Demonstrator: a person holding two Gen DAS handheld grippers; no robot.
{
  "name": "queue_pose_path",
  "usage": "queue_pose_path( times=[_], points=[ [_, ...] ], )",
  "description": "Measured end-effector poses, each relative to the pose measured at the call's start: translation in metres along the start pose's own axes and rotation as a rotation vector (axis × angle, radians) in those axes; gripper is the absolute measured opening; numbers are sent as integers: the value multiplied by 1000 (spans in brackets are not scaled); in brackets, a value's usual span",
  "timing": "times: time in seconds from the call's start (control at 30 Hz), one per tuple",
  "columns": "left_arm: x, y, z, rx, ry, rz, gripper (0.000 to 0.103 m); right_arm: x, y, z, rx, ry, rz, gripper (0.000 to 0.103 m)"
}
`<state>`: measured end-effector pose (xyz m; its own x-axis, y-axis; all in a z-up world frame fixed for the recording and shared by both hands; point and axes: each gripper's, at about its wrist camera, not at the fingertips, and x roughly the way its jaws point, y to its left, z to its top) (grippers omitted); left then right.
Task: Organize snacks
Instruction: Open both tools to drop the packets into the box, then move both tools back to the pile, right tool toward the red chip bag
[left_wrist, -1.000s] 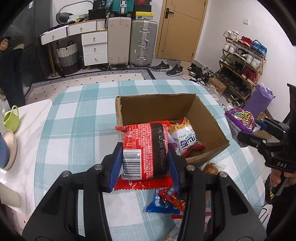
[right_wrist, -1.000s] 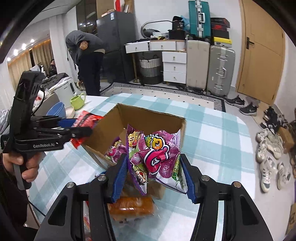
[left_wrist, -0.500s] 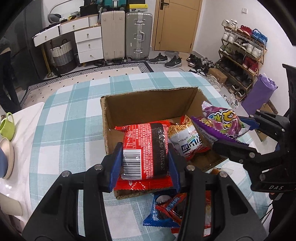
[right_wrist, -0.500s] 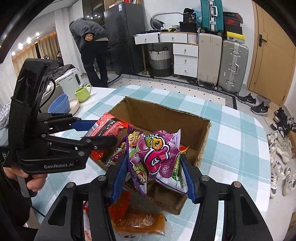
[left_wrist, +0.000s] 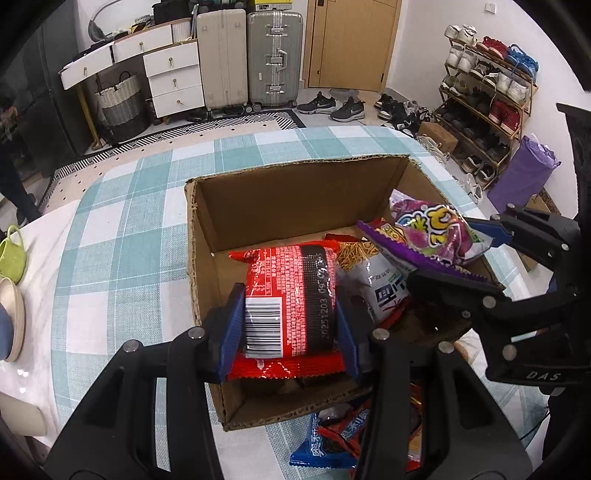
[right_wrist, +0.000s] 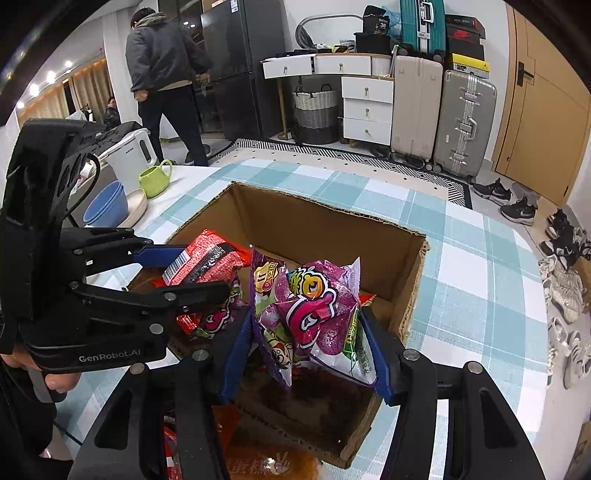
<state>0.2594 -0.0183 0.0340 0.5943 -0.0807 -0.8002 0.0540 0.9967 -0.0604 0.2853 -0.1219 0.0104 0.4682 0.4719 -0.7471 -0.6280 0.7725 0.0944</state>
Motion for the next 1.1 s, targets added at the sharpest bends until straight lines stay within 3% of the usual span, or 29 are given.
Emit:
queue_pose_path(
  times=[0.2, 0.33, 0.43, 0.5, 0.63, 0.77, 1.1],
  points=[
    [3, 1, 2, -10, 2, -14, 43, -7, 0, -1, 1, -24, -7, 66],
    [0, 1, 0, -14, 23, -26, 44, -27, 0, -1, 22, -75, -9, 89],
    [-12, 1, -4, -23, 11, -53, 61, -46, -1, -2, 44, -100, -19, 100],
    [-24, 1, -7, -35, -11, -65, 82, -57, 0, -4, 49, -113, -43, 102],
    [-44, -1, -14, -34, -26, -58, 84, -74, 2, -14, 55, -111, -66, 102],
    [-63, -3, -28, -25, -39, -34, 102, -84, 3, -30, 62, -94, -76, 102],
    [-98, 7, -79, -55, -31, -5, 102, -104, 7, -76, 120, -53, -69, 102]
  ],
)
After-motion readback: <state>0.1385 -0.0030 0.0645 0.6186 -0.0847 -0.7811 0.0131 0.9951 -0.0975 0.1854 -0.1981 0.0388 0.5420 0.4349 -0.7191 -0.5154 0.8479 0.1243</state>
